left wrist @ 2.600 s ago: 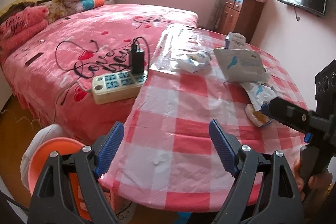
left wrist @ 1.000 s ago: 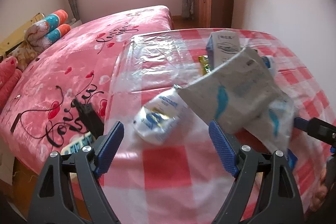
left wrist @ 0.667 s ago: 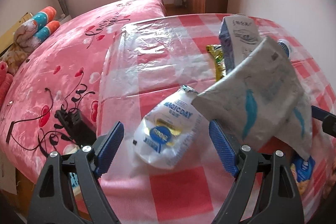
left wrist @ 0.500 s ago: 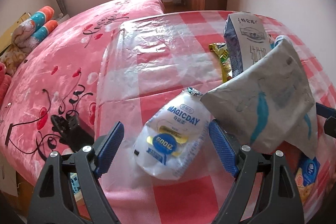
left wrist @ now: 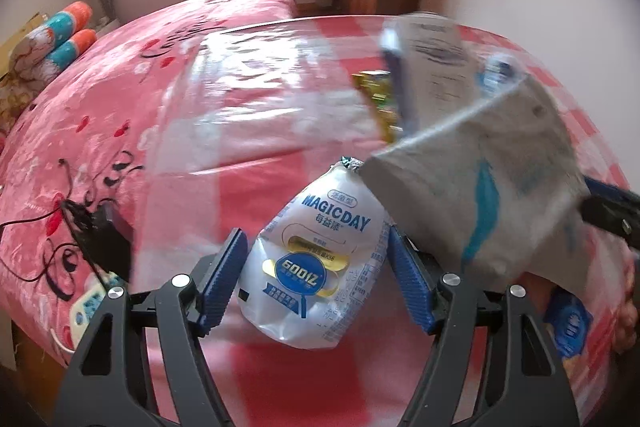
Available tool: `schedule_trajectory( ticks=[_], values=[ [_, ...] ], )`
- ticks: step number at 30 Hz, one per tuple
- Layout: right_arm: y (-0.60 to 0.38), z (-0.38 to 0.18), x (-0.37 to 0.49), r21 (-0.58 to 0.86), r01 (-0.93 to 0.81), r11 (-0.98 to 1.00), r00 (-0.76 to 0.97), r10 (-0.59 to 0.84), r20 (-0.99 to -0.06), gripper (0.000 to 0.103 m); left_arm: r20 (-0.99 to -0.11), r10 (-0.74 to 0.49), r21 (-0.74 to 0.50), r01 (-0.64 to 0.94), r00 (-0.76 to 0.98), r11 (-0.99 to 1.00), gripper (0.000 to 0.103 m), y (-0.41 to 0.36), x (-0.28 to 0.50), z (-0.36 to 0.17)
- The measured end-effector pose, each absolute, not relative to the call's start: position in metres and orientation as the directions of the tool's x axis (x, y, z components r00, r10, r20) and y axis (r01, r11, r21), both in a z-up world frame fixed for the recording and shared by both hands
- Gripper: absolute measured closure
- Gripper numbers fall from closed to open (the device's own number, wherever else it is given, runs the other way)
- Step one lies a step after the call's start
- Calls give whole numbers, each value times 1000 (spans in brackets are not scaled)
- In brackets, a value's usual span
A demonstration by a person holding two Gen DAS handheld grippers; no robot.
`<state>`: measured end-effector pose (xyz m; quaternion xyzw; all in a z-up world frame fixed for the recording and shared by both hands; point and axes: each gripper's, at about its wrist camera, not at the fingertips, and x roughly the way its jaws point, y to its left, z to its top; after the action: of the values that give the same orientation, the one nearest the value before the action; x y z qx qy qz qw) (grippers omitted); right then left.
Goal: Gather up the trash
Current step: 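Grasp the white MAGICDAY bag with the left tool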
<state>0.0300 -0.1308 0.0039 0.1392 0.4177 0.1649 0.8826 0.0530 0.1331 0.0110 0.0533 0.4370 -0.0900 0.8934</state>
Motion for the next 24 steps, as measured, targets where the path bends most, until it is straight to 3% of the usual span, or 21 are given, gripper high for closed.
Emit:
schedule_trajectory(
  ticks=[6,12,19,21,23,24],
  values=[
    [-151,9,25,395,-149,906,610,399,-685,6,-796,-165,-27,239,582,971,33,102,26,13],
    [-162,26,6,444,-157,882,656,430,-621,6,-789,-226,-108,233,571,967,34,84,2,14],
    [-136,34,-4,586,-246,772,557,607,-566,6,-778,-270,-200,185,568,962,34,89,-18,14],
    [-124,33,-6,603,-260,754,525,635,-567,7,-774,-285,-219,184,566,958,35,90,-25,14],
    [-113,31,-4,620,-260,740,489,655,-576,20,-768,-306,-239,190,562,952,35,90,-31,13],
    [-110,30,-3,627,-252,737,476,658,-583,21,-765,-312,-245,194,563,950,35,89,-35,13]
  ],
)
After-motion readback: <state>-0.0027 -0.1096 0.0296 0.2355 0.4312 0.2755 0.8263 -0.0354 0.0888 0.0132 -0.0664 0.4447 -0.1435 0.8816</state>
